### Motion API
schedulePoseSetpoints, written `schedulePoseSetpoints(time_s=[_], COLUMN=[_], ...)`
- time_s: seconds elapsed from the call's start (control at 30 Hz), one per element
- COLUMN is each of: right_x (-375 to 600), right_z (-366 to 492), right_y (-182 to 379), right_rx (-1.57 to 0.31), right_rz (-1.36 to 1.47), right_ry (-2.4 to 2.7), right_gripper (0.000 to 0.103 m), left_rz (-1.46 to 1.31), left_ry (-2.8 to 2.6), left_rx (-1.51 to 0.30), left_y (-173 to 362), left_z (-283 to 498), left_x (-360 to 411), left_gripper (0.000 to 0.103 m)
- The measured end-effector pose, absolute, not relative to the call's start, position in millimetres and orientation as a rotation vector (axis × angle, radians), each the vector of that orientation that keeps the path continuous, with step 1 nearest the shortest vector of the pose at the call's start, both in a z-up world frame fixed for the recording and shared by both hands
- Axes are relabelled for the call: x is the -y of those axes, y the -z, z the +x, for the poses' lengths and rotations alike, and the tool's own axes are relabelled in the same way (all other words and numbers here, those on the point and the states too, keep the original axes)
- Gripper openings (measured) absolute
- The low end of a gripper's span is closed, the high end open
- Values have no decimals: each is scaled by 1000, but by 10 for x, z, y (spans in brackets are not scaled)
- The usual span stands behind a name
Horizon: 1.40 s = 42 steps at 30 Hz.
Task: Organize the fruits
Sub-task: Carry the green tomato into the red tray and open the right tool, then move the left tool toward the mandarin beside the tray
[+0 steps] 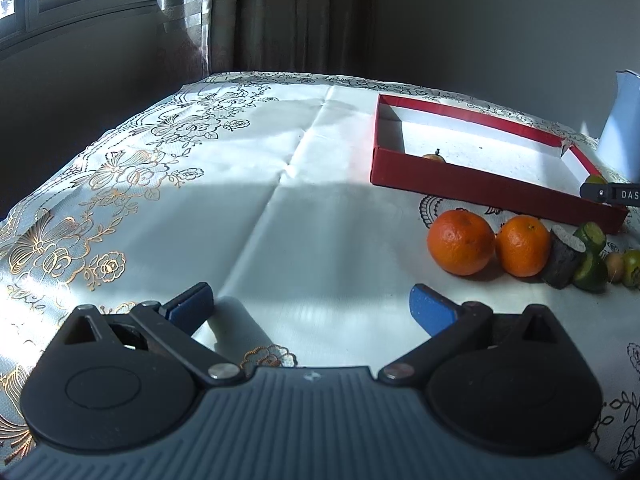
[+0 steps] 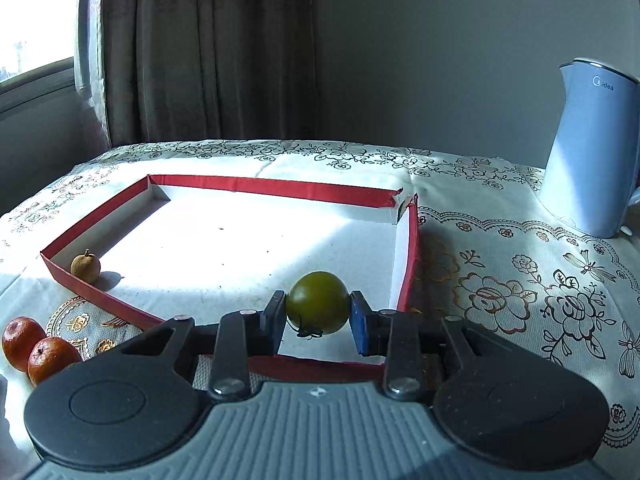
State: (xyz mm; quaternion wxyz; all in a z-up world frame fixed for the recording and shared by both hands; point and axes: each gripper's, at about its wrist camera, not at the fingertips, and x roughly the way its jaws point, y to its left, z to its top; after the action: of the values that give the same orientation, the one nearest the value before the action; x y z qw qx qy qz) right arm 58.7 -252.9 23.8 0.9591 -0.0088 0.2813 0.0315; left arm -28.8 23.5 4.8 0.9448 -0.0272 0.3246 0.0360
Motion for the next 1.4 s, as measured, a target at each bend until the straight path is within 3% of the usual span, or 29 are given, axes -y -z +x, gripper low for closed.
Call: schedulePoseSetpoints(time_s=[0.2, 0.3, 0.5, 0.57, 0.7, 0.83, 1.4], right_x=[2550, 2548, 2651, 2660, 2650, 2637, 2658], right_z=[616, 602, 379, 222, -280, -628, -904], right_y=[-193, -203, -399, -471, -553, -488, -117], right_rx=[-578, -570, -514, -482, -402, -393, -542], right_rz=[-13, -13, 58, 69, 70, 34, 18], right_ry=[-50, -42, -54, -85, -201, -276, -236], right_gripper=[33, 40, 43, 49, 75, 84, 90], left_rz=[-55, -57, -61, -57, -50, -52, 52], left_ry=[-82, -87, -99, -99, -102, -109, -129], left_rx=[-661, -657, -642, -641, -638, -634, -605], left_y=[-45, -47, -58, -60, -61, -63, -76], left_z=[-286, -292, -317, -319, -327, -337, -363], left_x=[-238, -242, -246, -239, -226, -226, -72], left_gripper=[103, 103, 103, 103, 103, 103, 103])
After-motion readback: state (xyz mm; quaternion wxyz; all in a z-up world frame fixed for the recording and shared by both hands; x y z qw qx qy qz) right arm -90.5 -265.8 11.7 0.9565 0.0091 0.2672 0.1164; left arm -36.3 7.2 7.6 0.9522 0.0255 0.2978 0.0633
